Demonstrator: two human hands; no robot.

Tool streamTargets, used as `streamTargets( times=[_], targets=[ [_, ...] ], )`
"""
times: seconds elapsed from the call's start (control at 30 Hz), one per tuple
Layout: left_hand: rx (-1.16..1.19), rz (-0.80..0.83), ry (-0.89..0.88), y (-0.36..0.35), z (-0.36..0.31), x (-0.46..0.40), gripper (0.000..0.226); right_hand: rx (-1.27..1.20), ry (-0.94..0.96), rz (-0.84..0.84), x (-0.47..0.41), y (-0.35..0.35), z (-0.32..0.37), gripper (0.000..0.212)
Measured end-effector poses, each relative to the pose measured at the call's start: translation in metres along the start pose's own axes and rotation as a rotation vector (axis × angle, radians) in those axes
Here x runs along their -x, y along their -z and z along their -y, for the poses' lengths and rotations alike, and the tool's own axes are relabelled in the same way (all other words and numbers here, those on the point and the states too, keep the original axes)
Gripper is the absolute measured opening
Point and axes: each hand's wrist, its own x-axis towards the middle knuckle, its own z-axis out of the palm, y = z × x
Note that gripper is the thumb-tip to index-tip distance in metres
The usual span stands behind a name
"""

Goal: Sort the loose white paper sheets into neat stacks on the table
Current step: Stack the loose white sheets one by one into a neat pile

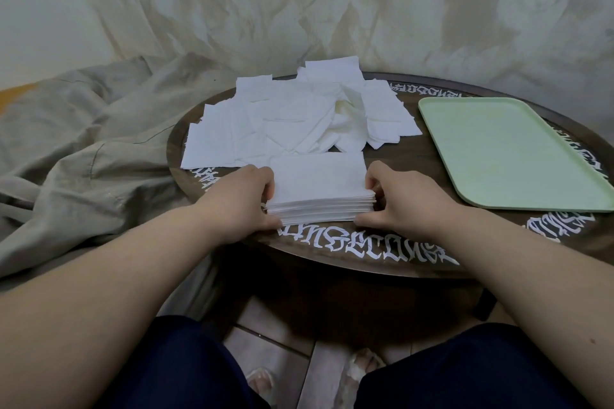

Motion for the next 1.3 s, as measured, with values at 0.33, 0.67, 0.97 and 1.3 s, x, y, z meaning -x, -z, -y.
streamTargets(
  times=[0.33, 0.67, 0.97, 1.3],
  targets=[
    [0.075, 0.008, 0.034, -0.004, 0.004, 0.004, 0.035, -0.043, 0.033, 0.005, -0.004, -0.007, 0.005, 0.039],
    [0.093, -0.174, 0.037, 0.005, -0.001, 0.004, 0.053, 0.007, 0.062, -0.135, -0.001, -0.001, 0.006, 0.048],
    [0.015, -0.014, -0.105, -0.004, 0.006, 0.000, 0.060, 0.031, 0.151, -0.096, -0.002, -0.005, 0.007, 0.035],
    [-0.095, 0.163, -0.048, -0.017, 0.006, -0.008, 0.069, 0.213, 0.126, 0.208, -0.007, -0.014, 0.021, 0.077]
  ],
)
